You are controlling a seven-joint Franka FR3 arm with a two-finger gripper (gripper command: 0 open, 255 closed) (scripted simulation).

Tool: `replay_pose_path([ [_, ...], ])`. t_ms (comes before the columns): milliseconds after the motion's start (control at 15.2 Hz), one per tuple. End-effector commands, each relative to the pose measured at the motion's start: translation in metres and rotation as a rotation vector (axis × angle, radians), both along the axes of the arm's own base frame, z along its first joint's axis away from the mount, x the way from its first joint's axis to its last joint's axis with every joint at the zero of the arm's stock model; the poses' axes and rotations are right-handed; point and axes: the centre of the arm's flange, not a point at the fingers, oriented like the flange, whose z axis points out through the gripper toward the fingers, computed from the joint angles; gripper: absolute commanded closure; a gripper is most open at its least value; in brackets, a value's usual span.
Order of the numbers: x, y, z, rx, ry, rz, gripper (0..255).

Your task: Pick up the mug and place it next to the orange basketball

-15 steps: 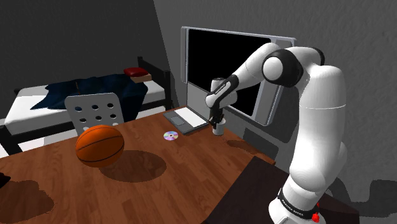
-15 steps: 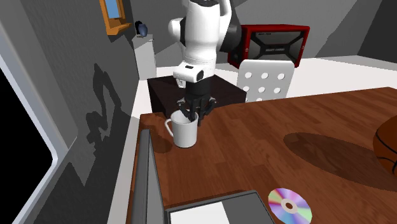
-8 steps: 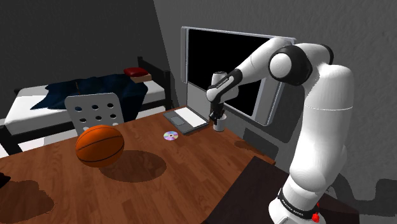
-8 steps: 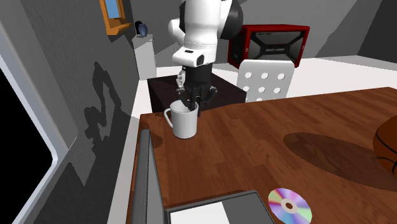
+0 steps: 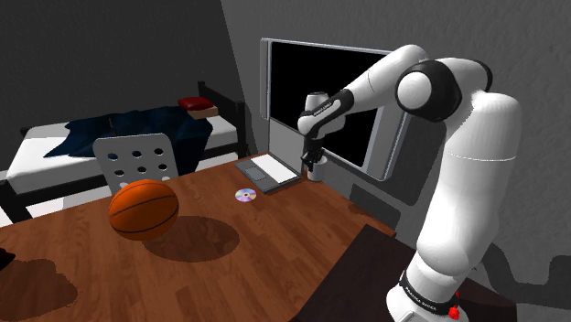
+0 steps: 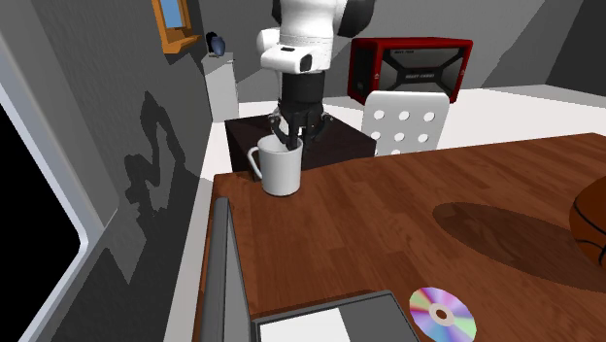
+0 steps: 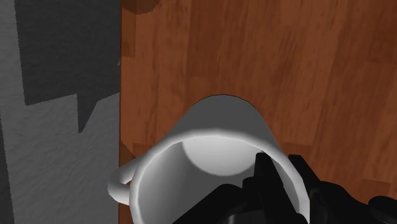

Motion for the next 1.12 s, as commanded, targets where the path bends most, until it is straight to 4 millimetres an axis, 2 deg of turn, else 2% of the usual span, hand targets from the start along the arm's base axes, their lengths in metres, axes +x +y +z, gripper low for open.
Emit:
replay_pose_path([
  [0,-0.001,0.000,0.010,0.000,0.000,0.000,255],
  [1056,-0.001,0.000,0.095,0.000,0.000,0.000,255],
])
